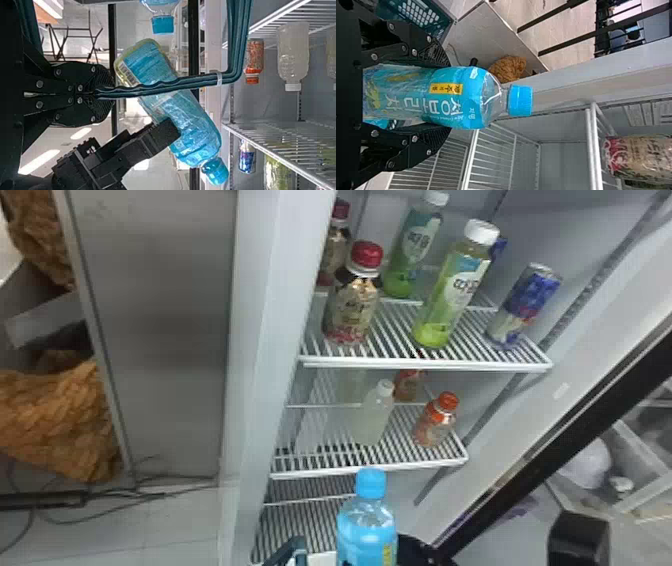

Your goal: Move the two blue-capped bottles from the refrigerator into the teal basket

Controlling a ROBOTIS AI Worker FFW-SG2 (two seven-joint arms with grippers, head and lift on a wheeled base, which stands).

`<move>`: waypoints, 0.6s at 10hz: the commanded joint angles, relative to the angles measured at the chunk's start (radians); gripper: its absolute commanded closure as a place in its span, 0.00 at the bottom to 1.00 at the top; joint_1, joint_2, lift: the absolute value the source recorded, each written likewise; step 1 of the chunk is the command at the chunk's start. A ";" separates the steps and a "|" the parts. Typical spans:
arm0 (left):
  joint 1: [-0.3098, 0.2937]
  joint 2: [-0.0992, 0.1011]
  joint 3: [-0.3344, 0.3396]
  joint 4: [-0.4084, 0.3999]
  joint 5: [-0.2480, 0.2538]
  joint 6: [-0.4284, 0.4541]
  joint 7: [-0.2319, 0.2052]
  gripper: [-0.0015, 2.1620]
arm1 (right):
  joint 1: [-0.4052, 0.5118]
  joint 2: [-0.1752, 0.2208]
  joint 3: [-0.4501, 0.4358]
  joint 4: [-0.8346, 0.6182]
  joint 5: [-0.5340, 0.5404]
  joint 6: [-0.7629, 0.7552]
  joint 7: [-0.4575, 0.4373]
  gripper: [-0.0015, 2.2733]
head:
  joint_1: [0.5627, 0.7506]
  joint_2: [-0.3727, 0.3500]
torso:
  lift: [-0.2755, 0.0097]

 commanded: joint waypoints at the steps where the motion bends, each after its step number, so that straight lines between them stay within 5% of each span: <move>1: 0.000 -0.001 -0.001 0.000 0.000 -0.002 0.000 0.54 | 0.012 0.003 -0.005 -0.005 -0.001 0.028 0.000 0.28 | 0.70 0.03 | 0.41; 6: 0.002 -0.002 0.000 0.000 0.000 -0.007 0.000 0.54 | 0.029 0.020 -0.022 -0.003 -0.018 0.121 -0.001 0.28 | 0.70 0.03 | 0.41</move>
